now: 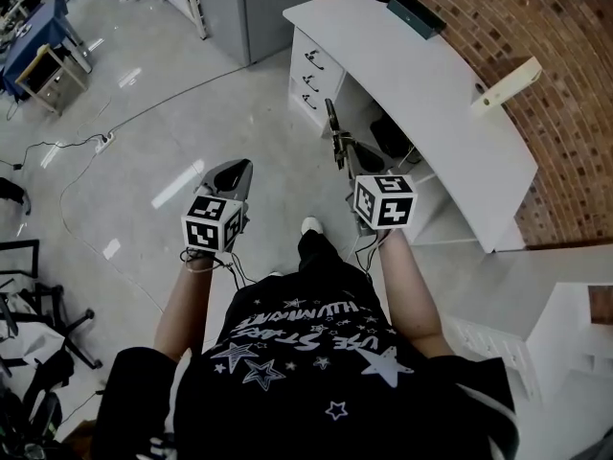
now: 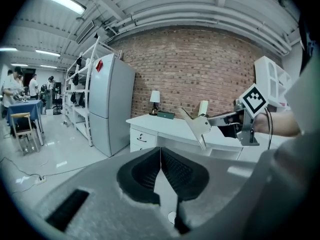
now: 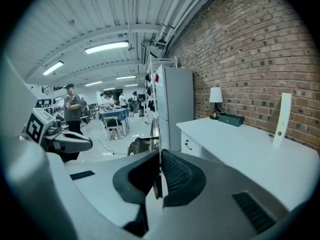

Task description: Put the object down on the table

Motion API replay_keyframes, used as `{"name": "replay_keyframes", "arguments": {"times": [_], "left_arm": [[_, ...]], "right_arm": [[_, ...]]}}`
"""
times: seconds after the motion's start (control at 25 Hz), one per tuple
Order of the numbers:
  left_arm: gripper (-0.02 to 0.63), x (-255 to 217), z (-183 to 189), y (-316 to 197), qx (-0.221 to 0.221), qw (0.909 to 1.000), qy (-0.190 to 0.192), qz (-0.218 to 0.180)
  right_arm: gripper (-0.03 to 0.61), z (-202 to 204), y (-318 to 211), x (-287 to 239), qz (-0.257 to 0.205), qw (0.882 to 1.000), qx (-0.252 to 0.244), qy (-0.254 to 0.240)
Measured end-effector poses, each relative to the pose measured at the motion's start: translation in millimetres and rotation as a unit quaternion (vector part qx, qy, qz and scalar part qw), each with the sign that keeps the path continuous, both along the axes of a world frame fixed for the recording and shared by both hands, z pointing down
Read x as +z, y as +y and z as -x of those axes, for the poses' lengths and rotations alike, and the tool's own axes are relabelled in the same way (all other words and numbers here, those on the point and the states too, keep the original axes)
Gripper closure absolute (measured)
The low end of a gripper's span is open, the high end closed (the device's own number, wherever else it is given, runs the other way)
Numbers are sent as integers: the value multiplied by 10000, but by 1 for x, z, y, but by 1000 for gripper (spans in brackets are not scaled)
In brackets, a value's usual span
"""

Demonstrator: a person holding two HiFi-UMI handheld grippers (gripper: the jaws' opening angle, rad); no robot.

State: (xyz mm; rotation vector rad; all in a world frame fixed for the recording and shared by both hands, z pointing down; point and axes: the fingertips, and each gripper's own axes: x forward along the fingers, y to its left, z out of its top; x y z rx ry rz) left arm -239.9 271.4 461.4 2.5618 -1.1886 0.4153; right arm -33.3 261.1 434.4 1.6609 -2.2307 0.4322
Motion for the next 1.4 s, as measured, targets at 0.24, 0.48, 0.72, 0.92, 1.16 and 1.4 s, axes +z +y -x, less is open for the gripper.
{"name": "replay_keyframes", "arguments": {"times": [0.24,0.48,0.72,0.92,1.16,1.4], "left_arm": [[592,2,-32,-58,-77,9999,-109,32],[592,-3,-66,-116,-256,9995,-158,32],[592,2,-92,-161,-426,9988,-248,78],[592,6,-117,-192,-485,9985,-265,51],[592,1,-148,-221,-412,9986,-320,37],[592,0,-151,-246,-433,9984,-356,37]], "right_arm": [[568,-30,-66,8,74,9999,-101,-68],[566,-63,-137,11,120,9995,-256,-169],[566,-86,-192,17,156,9986,-456,-236],[566,-106,-221,22,165,9978,-572,-291],[566,-135,-249,23,193,9977,-481,-426],[566,-146,-269,29,266,9977,-429,-457]]}}
